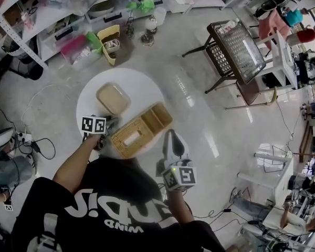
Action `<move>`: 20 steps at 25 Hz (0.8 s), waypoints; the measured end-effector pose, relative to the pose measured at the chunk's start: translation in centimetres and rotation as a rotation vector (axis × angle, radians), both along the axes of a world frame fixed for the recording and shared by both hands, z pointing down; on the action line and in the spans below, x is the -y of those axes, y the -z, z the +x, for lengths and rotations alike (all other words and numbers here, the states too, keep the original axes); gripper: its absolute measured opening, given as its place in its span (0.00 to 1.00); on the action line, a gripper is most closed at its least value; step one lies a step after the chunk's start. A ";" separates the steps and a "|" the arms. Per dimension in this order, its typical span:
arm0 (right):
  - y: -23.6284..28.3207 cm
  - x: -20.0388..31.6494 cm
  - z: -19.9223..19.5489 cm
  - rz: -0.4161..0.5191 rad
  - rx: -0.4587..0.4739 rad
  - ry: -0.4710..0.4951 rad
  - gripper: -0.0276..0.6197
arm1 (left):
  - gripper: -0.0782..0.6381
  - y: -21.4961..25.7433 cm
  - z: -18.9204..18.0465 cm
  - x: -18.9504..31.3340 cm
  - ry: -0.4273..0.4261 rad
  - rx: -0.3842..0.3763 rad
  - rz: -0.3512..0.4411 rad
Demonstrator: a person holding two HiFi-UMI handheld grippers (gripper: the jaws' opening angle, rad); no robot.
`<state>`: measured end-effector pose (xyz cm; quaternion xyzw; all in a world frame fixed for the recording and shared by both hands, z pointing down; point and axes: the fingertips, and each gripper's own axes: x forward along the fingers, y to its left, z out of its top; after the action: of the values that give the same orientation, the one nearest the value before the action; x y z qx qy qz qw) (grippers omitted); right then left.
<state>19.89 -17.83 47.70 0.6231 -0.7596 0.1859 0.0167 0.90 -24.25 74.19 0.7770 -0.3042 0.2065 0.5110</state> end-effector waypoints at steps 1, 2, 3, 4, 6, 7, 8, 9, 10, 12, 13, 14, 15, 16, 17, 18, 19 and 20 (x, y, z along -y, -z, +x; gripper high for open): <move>0.0 0.0 0.1 -0.001 -0.002 0.001 0.04 | 0.38 -0.1 0.2 -0.1 -0.003 -0.012 -0.010; 0.0 0.1 0.0 -0.004 -0.007 0.005 0.04 | 0.37 -0.2 0.3 -0.1 -0.004 -0.021 -0.017; 0.1 0.1 0.0 -0.008 -0.013 0.010 0.04 | 0.37 -0.3 0.4 -0.1 -0.003 -0.027 -0.023; 0.1 0.2 -0.1 -0.010 -0.018 0.013 0.04 | 0.35 -0.4 0.4 -0.1 -0.001 -0.030 -0.026; 0.1 0.2 -0.1 -0.011 -0.020 0.013 0.04 | 0.34 -0.4 0.4 -0.1 -0.001 -0.031 -0.028; 0.1 0.2 -0.1 -0.010 -0.017 0.010 0.04 | 0.32 -0.5 0.4 0.0 -0.001 -0.031 -0.027; 0.0 0.2 -0.2 -0.009 -0.014 0.007 0.04 | 0.31 -0.5 0.3 0.0 0.001 -0.034 -0.028; -0.1 0.1 -0.2 -0.012 -0.013 0.006 0.04 | 0.31 -0.6 0.2 0.0 0.004 -0.038 -0.031; -0.3 0.0 -0.2 -0.017 -0.014 0.007 0.04 | 0.30 -0.6 0.1 0.0 0.006 -0.041 -0.034; -0.6 -0.1 -0.3 -0.020 -0.026 0.014 0.04 | 0.27 -0.8 0.0 -0.1 0.002 -0.039 -0.032; -0.6 -0.1 -0.3 -0.021 -0.029 0.015 0.04 | 0.26 -0.8 0.0 -0.2 0.001 -0.036 -0.030; -0.6 -0.1 -0.3 -0.021 -0.024 0.008 0.04 | 0.25 -0.9 0.0 -0.2 0.002 -0.036 -0.031; -0.6 -0.1 -0.2 -0.022 -0.013 -0.002 0.04 | 0.24 -1.0 -0.1 -0.3 0.006 -0.037 -0.032; -0.5 -0.1 -0.3 -0.022 -0.005 -0.007 0.04 | 0.24 -0.9 -0.1 -0.3 0.009 -0.040 -0.034; -0.3 -0.1 -0.4 -0.024 -0.006 -0.005 0.04 | 0.23 -0.9 -0.1 -0.3 0.011 -0.043 -0.035; -0.1 0.0 -0.5 -0.027 -0.013 0.001 0.04 | 0.23 -0.8 0.0 -0.3 0.013 -0.046 -0.037; 0.0 0.0 -0.6 -0.029 -0.019 0.004 0.04 | 0.23 -0.7 0.0 -0.3 0.014 -0.050 -0.040; 0.0 -0.1 -0.6 -0.029 -0.018 0.002 0.04 | 0.23 -0.7 0.1 -0.3 0.016 -0.054 -0.044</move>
<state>19.29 -17.71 47.66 0.6237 -0.7572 0.1912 0.0329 0.96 -23.94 74.92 0.7685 -0.2919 0.1877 0.5375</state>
